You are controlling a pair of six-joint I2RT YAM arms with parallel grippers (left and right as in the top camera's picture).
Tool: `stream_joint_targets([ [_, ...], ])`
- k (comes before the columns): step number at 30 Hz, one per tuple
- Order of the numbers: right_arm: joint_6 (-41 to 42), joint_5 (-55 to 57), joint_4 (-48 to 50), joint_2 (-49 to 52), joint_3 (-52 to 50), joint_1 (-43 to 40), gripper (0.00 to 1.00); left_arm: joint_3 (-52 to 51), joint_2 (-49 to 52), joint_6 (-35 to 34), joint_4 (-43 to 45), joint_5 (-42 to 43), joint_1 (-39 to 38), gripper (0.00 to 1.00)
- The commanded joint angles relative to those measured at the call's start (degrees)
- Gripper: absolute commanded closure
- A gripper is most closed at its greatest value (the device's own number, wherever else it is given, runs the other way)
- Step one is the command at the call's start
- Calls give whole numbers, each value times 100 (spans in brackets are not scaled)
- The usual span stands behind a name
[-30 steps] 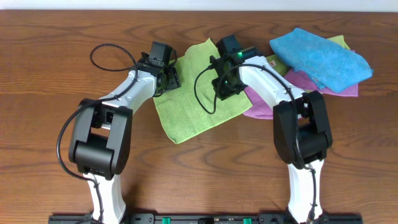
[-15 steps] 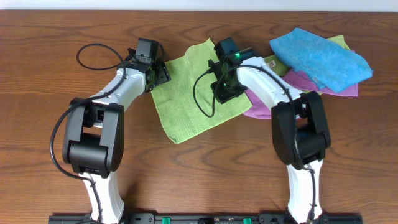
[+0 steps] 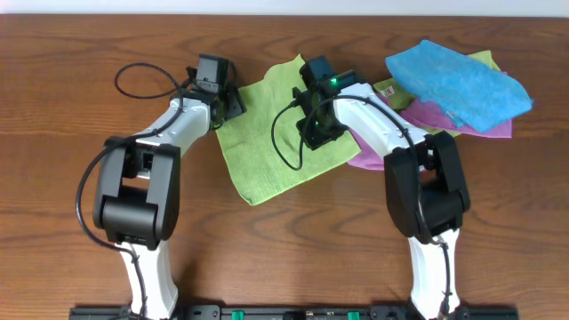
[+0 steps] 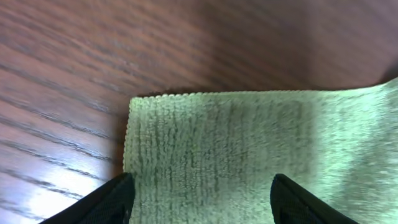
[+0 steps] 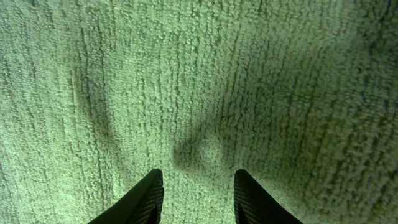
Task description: Fold the cloth
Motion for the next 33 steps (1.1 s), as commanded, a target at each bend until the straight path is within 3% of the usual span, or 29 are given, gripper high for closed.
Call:
stream_joint_targets([
  [1,92,0,17,4,31,15,62,59,188,-105,0,101,2,33],
  [7,92,-2,46,4,31,15,63,59,199,-103,-11,81,4,45],
  [10,122,-4,-11,4,31,15,63,59,199,-103,-127,-94,7,40],
  [17,796,-7,-407,4,31,74,67,59,199,-57,-350,-522,24,38],
  [27,1832,72,-127,4,31,590,77,59,199,-212,-308,-772,168,47],
  [33,2238,1091,-44,4,31,841,85,59,199,-210,-308,-772,271,50],
])
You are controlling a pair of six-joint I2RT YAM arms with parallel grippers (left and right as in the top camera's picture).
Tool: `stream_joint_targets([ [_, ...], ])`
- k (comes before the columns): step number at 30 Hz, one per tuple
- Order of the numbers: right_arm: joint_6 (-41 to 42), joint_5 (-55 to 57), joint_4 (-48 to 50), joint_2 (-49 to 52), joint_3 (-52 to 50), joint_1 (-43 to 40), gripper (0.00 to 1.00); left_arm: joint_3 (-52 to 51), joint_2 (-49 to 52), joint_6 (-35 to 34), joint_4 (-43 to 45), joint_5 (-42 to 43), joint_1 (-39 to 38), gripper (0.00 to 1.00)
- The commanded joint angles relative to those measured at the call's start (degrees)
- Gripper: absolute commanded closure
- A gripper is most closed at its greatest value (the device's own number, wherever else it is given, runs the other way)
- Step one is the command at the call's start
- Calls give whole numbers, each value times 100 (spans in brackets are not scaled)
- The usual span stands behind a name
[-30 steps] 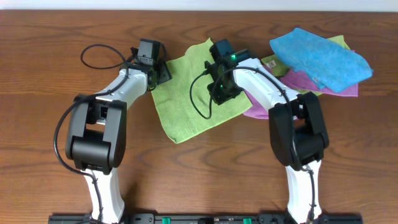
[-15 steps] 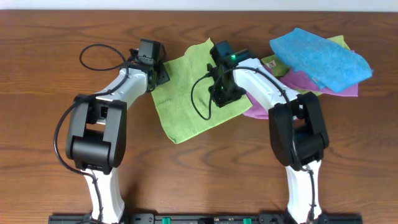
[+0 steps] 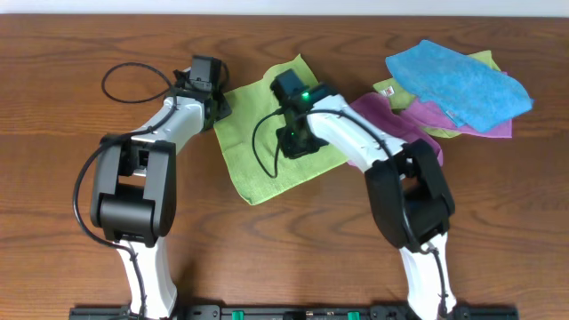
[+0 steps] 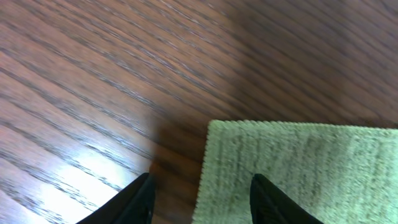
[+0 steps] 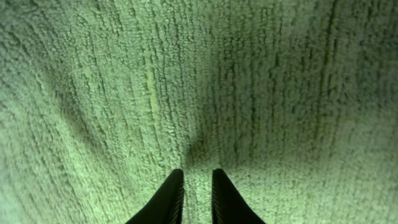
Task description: Fold the cloth
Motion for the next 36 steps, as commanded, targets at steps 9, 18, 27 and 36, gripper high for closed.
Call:
stream_joint_targets([
  [9,560,839,15,4,31,-175,87,15,157,-44,-166,-120,48,57],
  [18,494,332,181,4,-149,-855,83,15,157,-42,-317,-98,48,55],
  [27,584,44,734,4,-1169,-894,85,15,157,-44,-243,-101,48,55],
  [36,981,-94,824,0,-1676,-669,89,15,157,-46,-127,-127,48,54],
])
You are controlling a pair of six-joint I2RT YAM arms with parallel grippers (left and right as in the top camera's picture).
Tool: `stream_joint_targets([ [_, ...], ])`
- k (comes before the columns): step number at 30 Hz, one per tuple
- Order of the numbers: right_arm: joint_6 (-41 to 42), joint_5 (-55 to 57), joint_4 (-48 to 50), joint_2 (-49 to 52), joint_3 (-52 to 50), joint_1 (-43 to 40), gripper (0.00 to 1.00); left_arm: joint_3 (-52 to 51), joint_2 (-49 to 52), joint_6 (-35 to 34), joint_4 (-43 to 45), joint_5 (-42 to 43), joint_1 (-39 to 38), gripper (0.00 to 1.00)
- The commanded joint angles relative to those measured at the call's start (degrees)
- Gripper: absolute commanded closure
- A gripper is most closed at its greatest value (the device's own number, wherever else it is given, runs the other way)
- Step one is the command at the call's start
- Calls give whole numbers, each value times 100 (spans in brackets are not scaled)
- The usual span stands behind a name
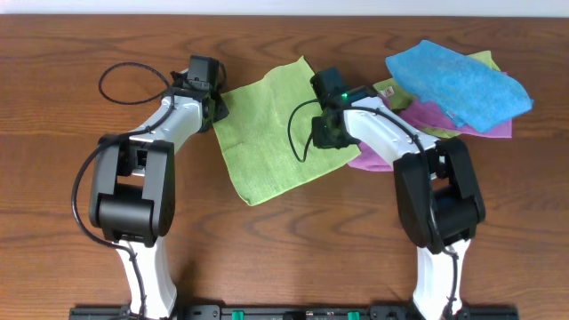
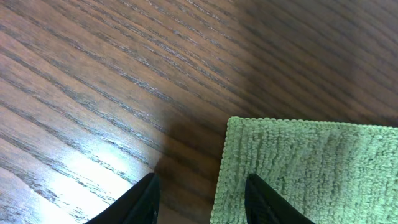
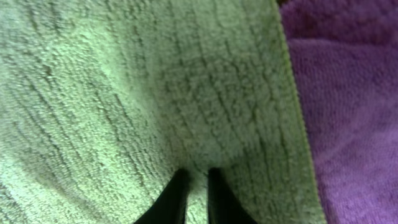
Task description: Fold the cloth
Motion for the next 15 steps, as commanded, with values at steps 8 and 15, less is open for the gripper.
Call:
stream_joint_targets([
  [8,1121,-667,-372,479,-452,793,90,136,155,-48,297,-72,13,53],
  [15,2055,-728,-662,461,-452,1091,91,372,155,-44,284,-85,15,52],
])
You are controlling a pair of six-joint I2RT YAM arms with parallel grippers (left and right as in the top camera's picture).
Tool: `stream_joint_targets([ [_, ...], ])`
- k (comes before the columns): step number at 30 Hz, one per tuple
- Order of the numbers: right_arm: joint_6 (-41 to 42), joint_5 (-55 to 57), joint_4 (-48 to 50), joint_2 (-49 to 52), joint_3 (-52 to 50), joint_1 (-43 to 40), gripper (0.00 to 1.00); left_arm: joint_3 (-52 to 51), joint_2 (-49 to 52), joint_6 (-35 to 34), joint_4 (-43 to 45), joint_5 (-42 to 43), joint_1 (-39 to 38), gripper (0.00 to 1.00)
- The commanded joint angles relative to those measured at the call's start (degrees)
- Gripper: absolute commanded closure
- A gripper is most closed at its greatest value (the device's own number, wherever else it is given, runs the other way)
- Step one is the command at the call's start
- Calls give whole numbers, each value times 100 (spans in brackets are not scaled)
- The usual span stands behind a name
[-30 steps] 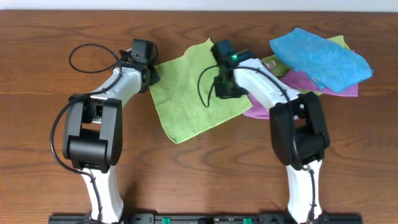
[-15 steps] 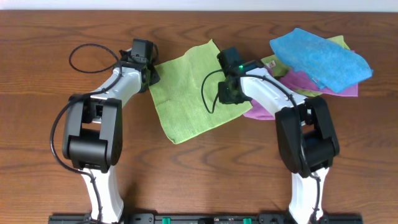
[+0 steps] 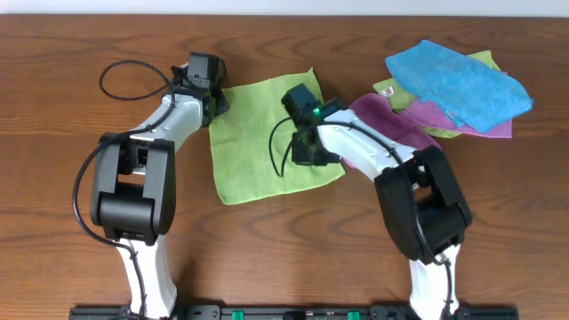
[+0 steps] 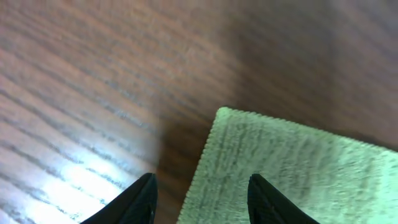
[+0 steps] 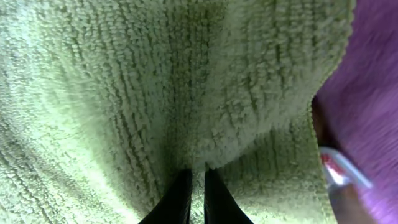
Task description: Fold the cloth
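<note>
A lime green cloth (image 3: 253, 156) lies flat on the wooden table (image 3: 71, 222), its sides roughly square to the table's edges. My right gripper (image 3: 308, 149) rests on its right half. In the right wrist view this gripper (image 5: 194, 196) is shut, pinching a raised ridge of the green cloth (image 5: 155, 81). My left gripper (image 3: 212, 96) sits at the cloth's far left corner. The left wrist view shows it (image 4: 202, 202) open, straddling the edge of the cloth (image 4: 298, 168), with one finger over wood and the other over cloth.
A pile of cloths lies at the far right: a blue one (image 3: 458, 80) on top and a purple one (image 3: 391, 120) reaching to the green cloth's right edge, also seen as purple cloth (image 5: 379, 56). A black cable (image 3: 133, 76) loops left of the left arm.
The green cloth has turned from a tilted diamond to lie nearly square, and its near corner has shifted left. My right gripper, still shut on it, now sits farther left and nearer. The left gripper stays at the corner.
First both grippers were open, the right over the cloth's middle and the left over its far left corner. Then the right gripper was shut on the cloth, later at its right edge by the purple cloth. The cloth now lies turned square.
</note>
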Motion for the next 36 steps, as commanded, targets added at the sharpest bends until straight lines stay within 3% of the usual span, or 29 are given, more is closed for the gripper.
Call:
stream_joint_targets([
  [1,688,-726,-203,485,-404,286,92,264,101,-42,0,-98,24,51],
  [12,1388,-439,-282,-219,-404,551,90,660,101,-39,-413,-101,72,53],
  [16,1338,-122,-332,-295,-404,501,81,660,98,-20,-787,-96,72,53],
  [19,1244,162,-385,-295,-404,439,44,660,96,46,-1060,-50,70,53],
  [22,898,420,-352,-302,-404,356,23,662,55,282,-1255,-2,48,47],
  [27,382,352,-354,-315,-402,114,28,662,-208,490,-1648,225,50,45],
  [36,48,254,-730,-1038,-402,-2,23,662,-1060,911,-2883,236,50,41],
])
